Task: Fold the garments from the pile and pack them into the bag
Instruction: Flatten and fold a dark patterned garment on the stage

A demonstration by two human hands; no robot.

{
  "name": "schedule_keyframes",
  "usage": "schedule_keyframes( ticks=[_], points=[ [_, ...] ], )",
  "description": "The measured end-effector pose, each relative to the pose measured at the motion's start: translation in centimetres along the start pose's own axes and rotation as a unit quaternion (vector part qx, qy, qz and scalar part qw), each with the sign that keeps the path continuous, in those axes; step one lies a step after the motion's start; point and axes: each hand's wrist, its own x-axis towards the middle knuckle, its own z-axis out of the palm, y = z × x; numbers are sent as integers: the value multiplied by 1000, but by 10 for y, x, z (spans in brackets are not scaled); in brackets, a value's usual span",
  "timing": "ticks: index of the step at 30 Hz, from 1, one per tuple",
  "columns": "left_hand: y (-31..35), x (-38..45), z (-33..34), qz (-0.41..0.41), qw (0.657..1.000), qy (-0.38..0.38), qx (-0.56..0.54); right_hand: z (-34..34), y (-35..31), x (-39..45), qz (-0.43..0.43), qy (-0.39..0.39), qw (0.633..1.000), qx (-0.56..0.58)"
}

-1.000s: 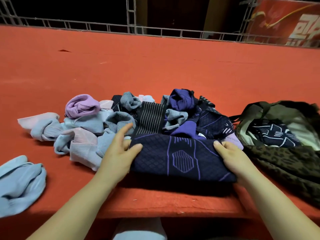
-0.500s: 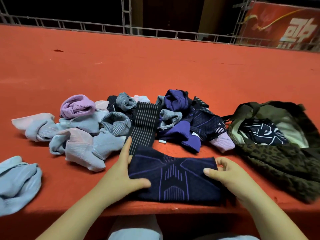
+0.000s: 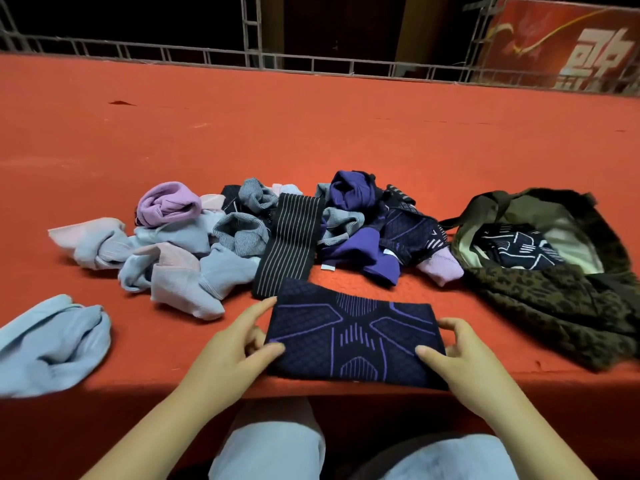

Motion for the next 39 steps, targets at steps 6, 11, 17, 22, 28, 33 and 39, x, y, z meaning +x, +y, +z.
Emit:
schedule_keyframes(
  ticks=[6,11,17,22,28,33,39],
  points=[
    [25,31,5,42,946,101,304,11,-6,1,17,72,987,-141],
    [60,81,47,120,909,-121,380,20,-8,-2,13,83,977,-197],
    [66,121,77,44,883,-253,393,15,-12,-1,22,60,980,-191],
    [89,122,52,40,905,-345,245,-2,-10,-5,34,45,995,-84],
    [107,110,-6,22,942,-333,26,-18,-17,0,-12,-115,972,207],
    [103,123,-30,7,957,-284,-60,-36,-69,17,-88,-88,932,341],
    [118,146,-23,43,979,-133,-147,-65,-136,54,-170,75,909,374]
  ],
)
